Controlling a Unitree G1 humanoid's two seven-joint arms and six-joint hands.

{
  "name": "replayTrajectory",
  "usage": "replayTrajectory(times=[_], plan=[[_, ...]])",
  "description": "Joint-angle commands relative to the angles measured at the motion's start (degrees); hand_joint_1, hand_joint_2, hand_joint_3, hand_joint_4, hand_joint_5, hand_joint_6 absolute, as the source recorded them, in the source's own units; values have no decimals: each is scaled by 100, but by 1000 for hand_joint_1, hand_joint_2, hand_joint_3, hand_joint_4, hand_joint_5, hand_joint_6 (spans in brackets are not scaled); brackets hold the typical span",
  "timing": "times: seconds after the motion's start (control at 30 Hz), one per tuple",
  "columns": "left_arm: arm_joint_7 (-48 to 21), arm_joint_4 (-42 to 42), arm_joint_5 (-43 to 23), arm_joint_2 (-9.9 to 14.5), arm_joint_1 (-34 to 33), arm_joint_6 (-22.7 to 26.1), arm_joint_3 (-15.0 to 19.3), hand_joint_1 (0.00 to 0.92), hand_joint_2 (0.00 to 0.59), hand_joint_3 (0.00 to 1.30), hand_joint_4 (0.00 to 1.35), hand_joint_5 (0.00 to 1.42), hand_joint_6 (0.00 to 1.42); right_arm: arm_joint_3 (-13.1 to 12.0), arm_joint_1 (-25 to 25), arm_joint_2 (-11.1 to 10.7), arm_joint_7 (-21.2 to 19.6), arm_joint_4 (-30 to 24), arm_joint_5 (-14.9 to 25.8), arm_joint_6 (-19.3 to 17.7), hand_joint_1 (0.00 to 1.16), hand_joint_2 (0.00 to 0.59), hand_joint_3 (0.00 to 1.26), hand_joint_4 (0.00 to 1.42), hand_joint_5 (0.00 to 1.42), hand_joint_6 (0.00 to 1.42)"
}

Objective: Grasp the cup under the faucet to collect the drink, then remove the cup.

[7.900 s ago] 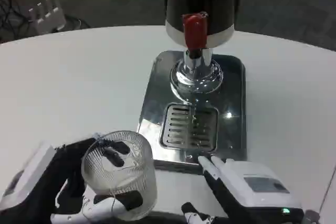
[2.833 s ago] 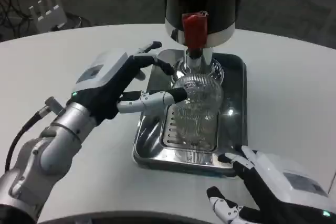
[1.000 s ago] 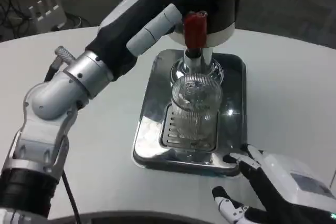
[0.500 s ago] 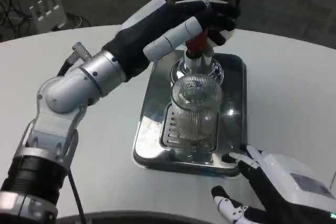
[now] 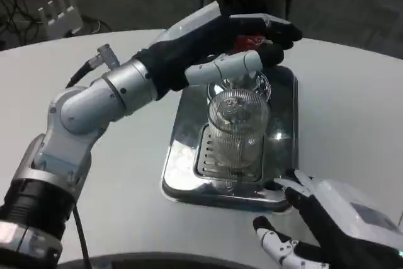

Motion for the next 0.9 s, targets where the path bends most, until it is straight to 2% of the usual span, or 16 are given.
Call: replayTrajectory(times=[0.03, 0.13, 0.2, 0.23, 0.27, 0.33, 0.4, 0.57, 0.8, 0.9], plan=[[-132, 303, 361, 74, -39, -168, -280, 0, 97, 287, 236, 301, 403, -146, -136, 52, -10, 9, 280, 98, 287, 476, 165, 0, 0, 0], [-60, 357, 448, 94, -60, -270, -304, 0, 97, 286, 233, 293, 391, -186, 30, 212, -203, -24, 787, 245, 287, 475, 165, 0, 0, 0], [-4, 314, 509, 116, -17, -336, -325, 0, 97, 286, 229, 290, 389, -216, 90, 262, -346, -51, 1021, 342, 310, 408, 165, 0, 31, 0], [13, 299, 525, 124, -1, -357, -335, 0, 97, 286, 228, 290, 388, -294, 118, 334, -458, -71, 1271, 454, 378, 359, 158, 0, 59, 2], [26, 285, 541, 131, 14, -373, -345, 0, 97, 286, 226, 290, 388, -352, 129, 374, -597, -82, 1455, 517, 411, 345, 148, 1, 74, 13], [46, 268, 572, 131, 40, -394, -342, 0, 97, 286, 225, 289, 388, -411, 112, 327, -807, -79, 1735, 587, 432, 324, 129, 9, 96, 26], [70, 245, 601, 138, 69, -414, -339, 0, 97, 286, 224, 289, 387, -455, 29, 235, -1011, -47, 1963, 671, 500, 278, 64, 12, 123, 22], [179, 177, 682, 170, 111, -458, -347, 0, 95, 286, 222, 280, 354, -620, -150, 199, -1578, 226, 2595, 889, 569, 237, 1, 22, 124, 0], [191, 63, 692, 219, 119, -440, -326, 0, 96, 286, 222, 275, 350, -660, -488, 50, -2478, 971, 3249, 726, 616, 222, 0, 32, 122, 0], [208, -5, 698, 226, 134, -418, -315, 0, 100, 286, 222, 274, 350, -754, -587, 33, -2859, 1284, 3631, 549, 618, 221, 0, 36, 122, 0]])
